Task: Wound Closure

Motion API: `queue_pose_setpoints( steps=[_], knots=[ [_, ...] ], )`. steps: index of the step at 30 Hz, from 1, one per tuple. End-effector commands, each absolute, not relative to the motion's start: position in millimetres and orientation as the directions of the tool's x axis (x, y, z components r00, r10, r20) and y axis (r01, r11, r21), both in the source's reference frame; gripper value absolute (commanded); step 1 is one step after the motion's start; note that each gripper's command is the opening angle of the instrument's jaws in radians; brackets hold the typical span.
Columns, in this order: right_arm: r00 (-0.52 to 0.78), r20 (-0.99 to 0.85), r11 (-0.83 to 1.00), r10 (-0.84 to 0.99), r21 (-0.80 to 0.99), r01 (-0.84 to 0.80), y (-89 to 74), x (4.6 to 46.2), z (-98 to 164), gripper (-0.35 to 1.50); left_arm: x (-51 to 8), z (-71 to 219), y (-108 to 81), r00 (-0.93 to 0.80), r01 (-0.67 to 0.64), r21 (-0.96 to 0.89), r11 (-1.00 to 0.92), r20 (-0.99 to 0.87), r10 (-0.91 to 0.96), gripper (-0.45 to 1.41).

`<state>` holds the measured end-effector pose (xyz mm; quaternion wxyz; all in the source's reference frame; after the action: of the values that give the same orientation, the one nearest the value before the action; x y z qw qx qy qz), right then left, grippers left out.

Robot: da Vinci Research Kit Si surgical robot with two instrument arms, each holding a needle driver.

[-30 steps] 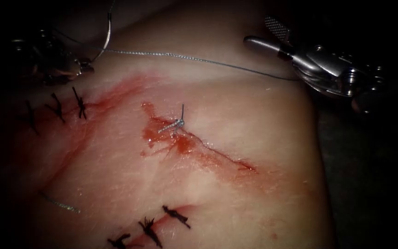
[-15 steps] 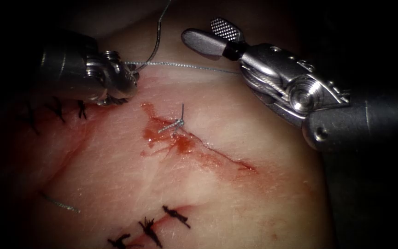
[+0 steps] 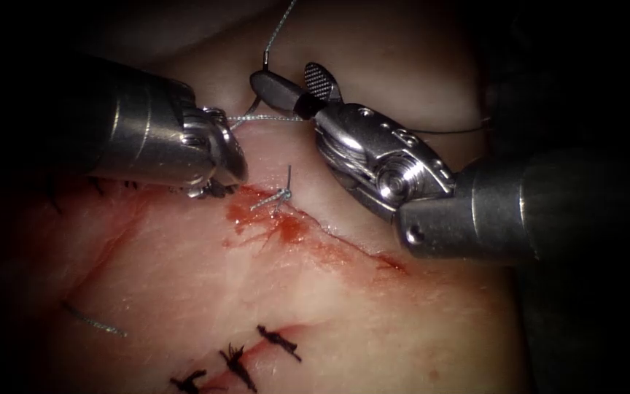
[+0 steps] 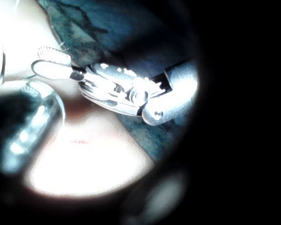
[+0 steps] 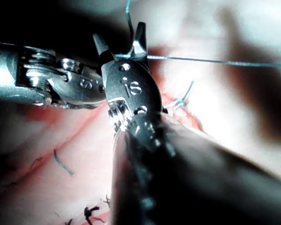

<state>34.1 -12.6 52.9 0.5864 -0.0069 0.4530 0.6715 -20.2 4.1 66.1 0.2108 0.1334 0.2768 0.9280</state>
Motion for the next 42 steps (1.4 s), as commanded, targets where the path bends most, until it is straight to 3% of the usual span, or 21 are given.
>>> queue_pose_setpoints(
  steps=[1,3,9,11,13,21,24,25,27,28,30,32,36,42],
  knots=[
    [-0.312,-0.543,0.088,0.78,0.587,-0.805,-12.2,34.5,54.2,0.81,-20.7,66.7,4.0,-0.877,-0.306,0.573,-0.76,0.141,0.459,-0.45],
    [-0.301,-0.541,0.077,0.785,0.567,-0.82,-12.0,34.4,55.0,0.76,-21.0,66.6,3.9,-0.875,-0.286,0.586,-0.758,0.162,0.456,-0.45],
    [-0.244,-0.524,0.096,0.816,0.539,-0.837,-11.9,35.2,56.4,0.88,-21.5,67.0,3.7,-0.877,-0.254,0.587,-0.769,0.197,0.439,-0.45],
    [-0.237,-0.515,0.108,0.824,0.553,-0.826,-12.1,35.6,56.4,0.76,-21.5,67.1,3.7,-0.879,-0.24,0.586,-0.774,0.207,0.429,-0.45],
    [-0.228,-0.503,0.122,0.834,0.57,-0.813,-12.5,36.5,56.2,0.44,-21.6,67.1,3.8,-0.882,-0.235,0.585,-0.776,0.208,0.424,-0.45],
    [-0.209,-0.502,0.151,0.839,0.586,-0.796,-13.7,38.3,57.4,0.44,-21.8,67.1,3.8,-0.884,-0.244,0.574,-0.782,0.199,0.422,-0.45],
    [-0.2,-0.498,0.165,0.844,0.596,-0.786,-13.9,38.7,57.8,0.07,-21.9,67.0,3.9,-0.887,-0.245,0.57,-0.784,0.194,0.419,-0.45],
    [-0.196,-0.496,0.171,0.846,0.6,-0.782,-14.0,38.7,58.0,-0.25,-21.9,67.0,3.9,-0.888,-0.249,0.57,-0.783,0.189,0.42,-0.45],
    [-0.19,-0.495,0.176,0.848,0.601,-0.78,-14.2,38.7,58.2,-0.35,-21.9,67.0,3.9,-0.892,-0.251,0.567,-0.785,0.179,0.414,-0.45],
    [-0.19,-0.495,0.176,0.848,0.601,-0.78,-14.2,38.6,58.2,-0.35,-22.0,66.9,3.9,-0.899,-0.253,0.564,-0.786,0.162,0.406,-0.21],
    [-0.207,-0.483,0.156,0.851,0.609,-0.778,-13.7,38.4,58.2,-0.35,-22.2,66.9,4.1,-0.927,-0.278,0.548,-0.789,0.061,0.37,0.46],
    [-0.225,-0.494,0.133,0.84,0.589,-0.797,-13.2,38.2,58.2,-0.35,-22.6,66.7,4.3,-0.916,-0.357,0.532,-0.768,-0.039,0.4,0.89],
    [-0.255,-0.539,0.136,0.803,0.581,-0.802,-11.9,37.6,58.6,-0.35,-22.4,65.9,4.5,-0.883,-0.458,0.428,-0.779,-0.113,0.456,1.1],
    [-0.186,-0.66,0.218,0.728,0.48,-0.85,-9.3,34.5,60.0,-0.35,-19.3,65.2,5.9,-0.716,-0.689,0.047,-0.723,-0.197,0.669,1.11]
  ],
)
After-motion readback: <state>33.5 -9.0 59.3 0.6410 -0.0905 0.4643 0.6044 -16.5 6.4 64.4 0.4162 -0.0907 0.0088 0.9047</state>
